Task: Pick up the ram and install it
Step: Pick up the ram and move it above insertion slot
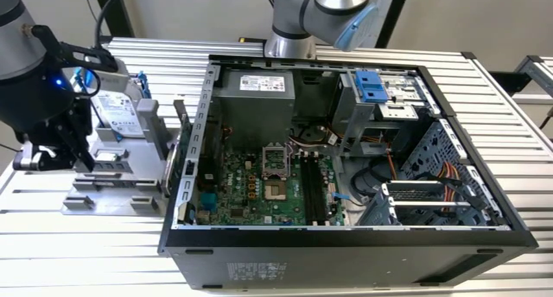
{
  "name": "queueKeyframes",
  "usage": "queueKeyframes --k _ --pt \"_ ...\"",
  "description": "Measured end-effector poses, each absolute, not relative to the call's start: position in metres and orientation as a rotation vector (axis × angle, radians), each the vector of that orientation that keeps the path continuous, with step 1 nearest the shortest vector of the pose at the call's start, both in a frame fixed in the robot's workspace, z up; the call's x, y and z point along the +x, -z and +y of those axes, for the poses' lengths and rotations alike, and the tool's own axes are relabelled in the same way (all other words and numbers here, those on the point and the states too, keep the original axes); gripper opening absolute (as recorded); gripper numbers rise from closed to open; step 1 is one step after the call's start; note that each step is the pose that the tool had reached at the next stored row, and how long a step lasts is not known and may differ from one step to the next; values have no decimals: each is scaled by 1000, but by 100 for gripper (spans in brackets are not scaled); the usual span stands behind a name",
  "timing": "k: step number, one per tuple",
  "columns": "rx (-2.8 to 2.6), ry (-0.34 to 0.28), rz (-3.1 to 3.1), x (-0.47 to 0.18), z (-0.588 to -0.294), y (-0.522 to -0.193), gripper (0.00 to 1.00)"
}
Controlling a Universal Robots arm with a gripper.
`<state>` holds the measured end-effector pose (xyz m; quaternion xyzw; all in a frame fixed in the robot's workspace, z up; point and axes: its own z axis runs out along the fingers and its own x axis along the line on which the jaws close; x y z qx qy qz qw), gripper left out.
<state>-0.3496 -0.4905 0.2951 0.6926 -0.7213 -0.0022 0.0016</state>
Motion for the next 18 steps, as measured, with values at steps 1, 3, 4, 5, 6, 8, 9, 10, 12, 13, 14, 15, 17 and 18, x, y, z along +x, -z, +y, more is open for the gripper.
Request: queueKeyframes --k 1,3,4,5,6,8,9,10,12,13,14,15,17,18 --pt "2174 7 -2264 -350 -490 -296 0" --pt "2174 6 -2264 -350 -491 -298 0" --pt "2174 6 -2264 -350 -490 -299 0" --pt "2174 6 -2264 -350 -490 -299 0" --pt "2174 6 -2264 -350 -491 -300 0" --pt "2174 6 -2264 -350 -490 -301 0" --pt "2174 6 -2264 -350 -490 -302 0" --pt "2174 6 -2264 -350 -490 -302 0" --pt "2174 6 -2264 -350 -490 -302 0" --pt "2174 6 -2264 -350 -490 -302 0" --pt "2173 6 -2264 -350 -490 -302 0" --pt "2173 6 -2264 -350 -490 -303 0" --pt "2173 6 -2264 -350 -491 -303 0" --pt "2173 6 -2263 -350 -491 -304 0"
